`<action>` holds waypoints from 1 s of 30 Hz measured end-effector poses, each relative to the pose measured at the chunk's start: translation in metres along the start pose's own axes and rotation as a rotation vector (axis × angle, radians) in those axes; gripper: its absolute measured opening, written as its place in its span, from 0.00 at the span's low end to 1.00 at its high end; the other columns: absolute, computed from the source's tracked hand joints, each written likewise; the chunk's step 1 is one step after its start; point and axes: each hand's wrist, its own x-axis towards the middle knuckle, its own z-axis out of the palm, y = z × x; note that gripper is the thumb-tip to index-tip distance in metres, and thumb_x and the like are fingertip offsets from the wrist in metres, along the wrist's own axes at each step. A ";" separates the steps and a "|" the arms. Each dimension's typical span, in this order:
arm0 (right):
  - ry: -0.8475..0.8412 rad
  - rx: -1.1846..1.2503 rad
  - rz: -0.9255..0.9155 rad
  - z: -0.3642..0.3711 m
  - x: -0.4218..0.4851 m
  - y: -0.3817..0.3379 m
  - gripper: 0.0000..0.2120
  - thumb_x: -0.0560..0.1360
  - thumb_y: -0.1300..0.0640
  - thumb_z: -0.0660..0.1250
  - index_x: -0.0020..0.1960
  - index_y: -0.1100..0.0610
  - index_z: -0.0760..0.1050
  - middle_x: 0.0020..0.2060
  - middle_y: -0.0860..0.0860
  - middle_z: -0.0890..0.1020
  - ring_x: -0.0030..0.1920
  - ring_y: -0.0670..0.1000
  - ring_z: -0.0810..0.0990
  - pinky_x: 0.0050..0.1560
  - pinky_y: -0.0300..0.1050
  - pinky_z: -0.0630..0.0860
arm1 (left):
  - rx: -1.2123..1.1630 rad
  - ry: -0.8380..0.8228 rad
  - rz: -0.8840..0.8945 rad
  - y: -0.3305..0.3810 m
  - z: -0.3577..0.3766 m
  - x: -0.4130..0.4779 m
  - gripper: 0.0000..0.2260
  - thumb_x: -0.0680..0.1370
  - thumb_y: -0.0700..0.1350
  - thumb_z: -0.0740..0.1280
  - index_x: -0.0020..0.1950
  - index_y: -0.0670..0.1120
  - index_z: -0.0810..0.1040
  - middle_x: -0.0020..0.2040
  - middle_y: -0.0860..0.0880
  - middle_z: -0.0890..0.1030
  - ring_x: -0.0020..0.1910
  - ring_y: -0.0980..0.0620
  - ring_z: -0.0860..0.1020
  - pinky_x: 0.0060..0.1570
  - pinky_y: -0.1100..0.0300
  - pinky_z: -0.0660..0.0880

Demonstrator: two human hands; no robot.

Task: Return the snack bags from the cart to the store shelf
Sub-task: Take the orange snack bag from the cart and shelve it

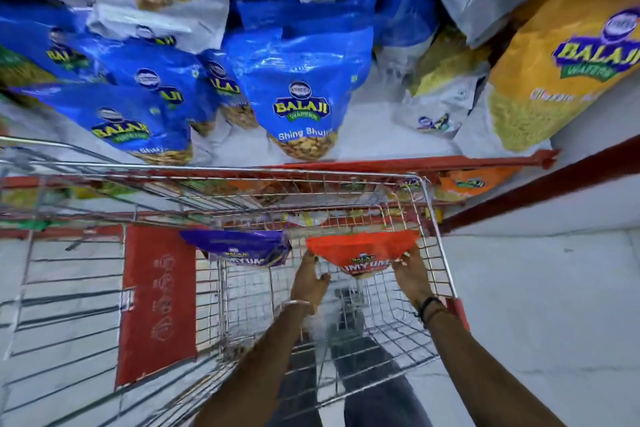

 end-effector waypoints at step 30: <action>0.073 0.519 -0.635 -0.073 -0.103 -0.166 0.06 0.72 0.65 0.67 0.38 0.56 0.76 0.30 0.44 0.83 0.32 0.41 0.79 0.33 0.36 0.77 | -0.809 0.224 0.353 0.198 -0.112 -0.127 0.08 0.76 0.35 0.61 0.43 0.47 0.75 0.38 0.47 0.77 0.36 0.48 0.75 0.41 0.49 0.78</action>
